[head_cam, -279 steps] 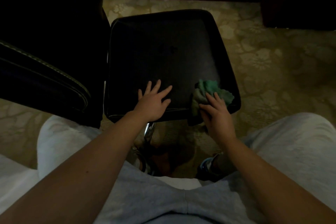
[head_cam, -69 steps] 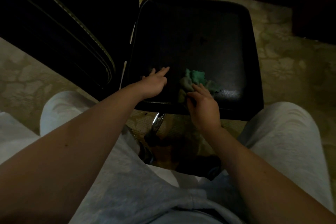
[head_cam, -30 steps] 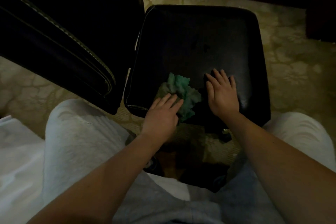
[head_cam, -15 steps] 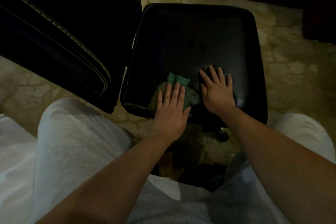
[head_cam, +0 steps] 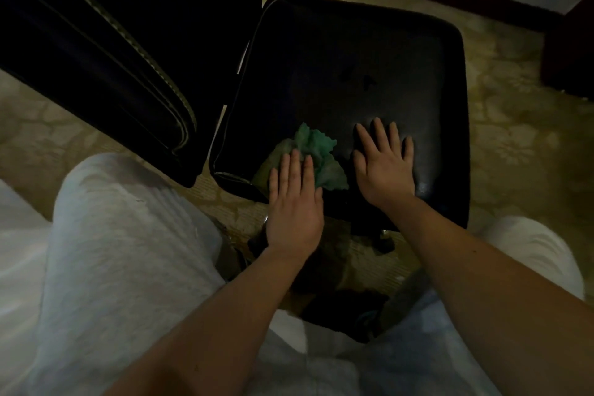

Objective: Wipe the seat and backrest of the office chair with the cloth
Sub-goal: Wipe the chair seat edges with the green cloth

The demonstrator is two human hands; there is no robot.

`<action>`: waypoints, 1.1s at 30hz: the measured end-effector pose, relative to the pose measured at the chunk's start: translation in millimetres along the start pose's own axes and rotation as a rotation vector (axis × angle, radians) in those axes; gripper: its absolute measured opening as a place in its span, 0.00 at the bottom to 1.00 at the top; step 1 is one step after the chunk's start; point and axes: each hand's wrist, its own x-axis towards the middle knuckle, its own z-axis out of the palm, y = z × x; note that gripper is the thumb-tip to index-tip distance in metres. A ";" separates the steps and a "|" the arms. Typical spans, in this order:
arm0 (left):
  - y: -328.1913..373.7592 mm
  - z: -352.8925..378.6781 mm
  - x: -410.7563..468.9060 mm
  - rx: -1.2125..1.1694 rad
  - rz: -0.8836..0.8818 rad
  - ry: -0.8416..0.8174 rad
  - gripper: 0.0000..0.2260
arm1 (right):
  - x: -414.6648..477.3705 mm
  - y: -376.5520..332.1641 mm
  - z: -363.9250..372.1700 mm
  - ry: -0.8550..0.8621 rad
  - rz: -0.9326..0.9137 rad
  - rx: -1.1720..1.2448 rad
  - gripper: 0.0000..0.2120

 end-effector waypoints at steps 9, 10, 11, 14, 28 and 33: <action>-8.2 -29.7 14.9 -0.221 -0.095 0.042 0.31 | -0.9 -9.9 7.5 0.018 0.047 -0.082 0.27; -2.3 -28.8 16.8 -0.192 -0.137 0.036 0.32 | -1.5 -12.0 8.2 0.021 0.052 -0.083 0.27; 3.3 -25.8 17.6 -0.155 -0.176 0.019 0.32 | -2.2 -14.1 8.4 0.026 0.056 -0.082 0.27; 9.4 -13.8 16.3 -0.041 -0.211 0.000 0.30 | -3.8 -18.6 9.6 0.030 0.071 -0.076 0.28; -2.9 -20.1 15.1 -0.038 -0.104 -0.071 0.27 | -5.2 -24.0 8.2 0.031 0.077 -0.108 0.28; -6.3 -6.9 9.0 0.035 -0.066 -0.012 0.28 | 0.2 -28.8 4.2 -0.026 0.070 -0.149 0.29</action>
